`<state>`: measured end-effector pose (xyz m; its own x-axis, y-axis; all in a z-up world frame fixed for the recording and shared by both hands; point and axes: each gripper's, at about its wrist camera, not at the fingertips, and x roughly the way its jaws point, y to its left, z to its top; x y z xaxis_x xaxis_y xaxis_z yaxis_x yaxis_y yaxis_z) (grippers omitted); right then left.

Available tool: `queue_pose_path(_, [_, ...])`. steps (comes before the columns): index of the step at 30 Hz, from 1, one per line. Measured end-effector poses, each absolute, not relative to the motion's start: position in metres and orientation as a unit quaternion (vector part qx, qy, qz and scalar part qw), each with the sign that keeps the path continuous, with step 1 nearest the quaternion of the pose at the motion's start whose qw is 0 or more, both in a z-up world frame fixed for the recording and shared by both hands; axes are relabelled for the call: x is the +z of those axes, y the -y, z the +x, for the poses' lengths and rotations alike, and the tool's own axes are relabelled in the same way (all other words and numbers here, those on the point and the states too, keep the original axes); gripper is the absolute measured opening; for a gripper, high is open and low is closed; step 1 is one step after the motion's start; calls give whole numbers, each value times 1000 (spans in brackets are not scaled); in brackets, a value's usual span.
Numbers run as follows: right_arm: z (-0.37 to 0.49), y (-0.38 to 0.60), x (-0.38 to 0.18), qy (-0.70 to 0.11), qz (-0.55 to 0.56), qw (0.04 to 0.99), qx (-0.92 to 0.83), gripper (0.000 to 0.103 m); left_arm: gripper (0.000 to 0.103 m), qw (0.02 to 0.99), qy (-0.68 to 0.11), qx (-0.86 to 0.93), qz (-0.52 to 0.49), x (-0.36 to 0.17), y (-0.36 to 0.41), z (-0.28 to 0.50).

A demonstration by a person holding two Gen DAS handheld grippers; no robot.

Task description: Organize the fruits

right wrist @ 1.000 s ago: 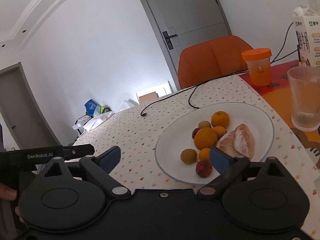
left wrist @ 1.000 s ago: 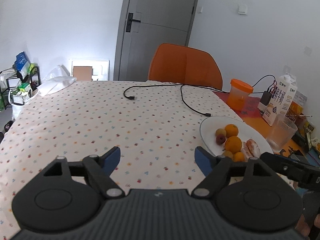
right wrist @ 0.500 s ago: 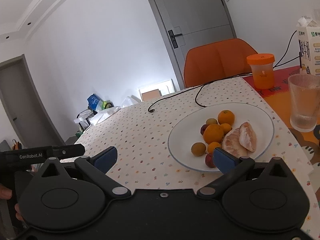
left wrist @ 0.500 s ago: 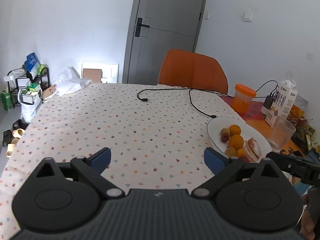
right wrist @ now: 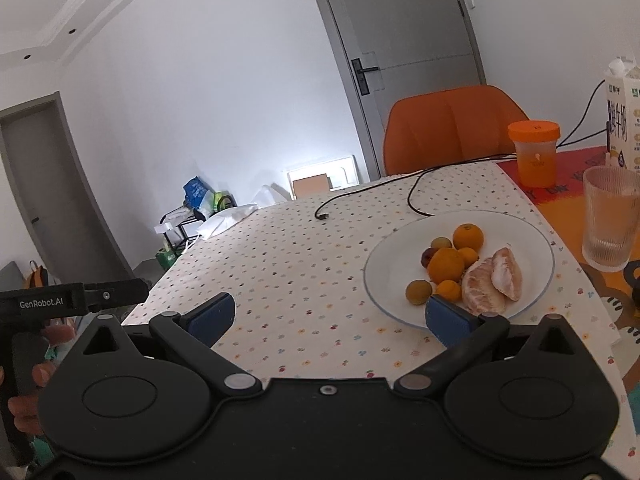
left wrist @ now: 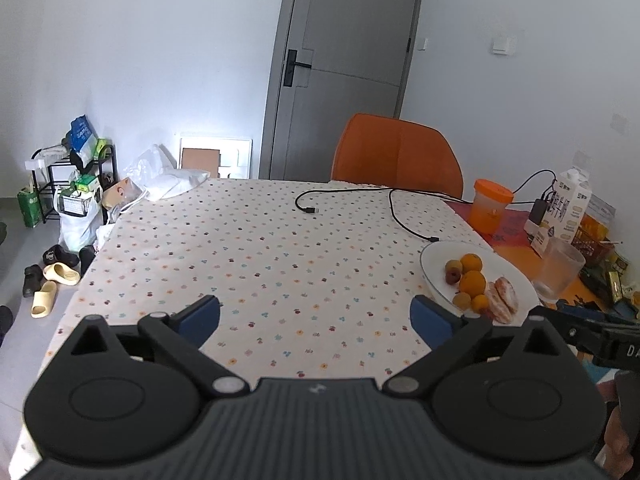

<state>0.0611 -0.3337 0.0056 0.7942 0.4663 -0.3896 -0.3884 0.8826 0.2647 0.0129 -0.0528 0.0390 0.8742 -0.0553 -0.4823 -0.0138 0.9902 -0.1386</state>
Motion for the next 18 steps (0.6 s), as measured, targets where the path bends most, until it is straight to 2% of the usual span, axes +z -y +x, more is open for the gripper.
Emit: queue_pose_path(18, [20,305,21,-232,50,941,240,103,101,970,-235,-13,-55,45,35,-30])
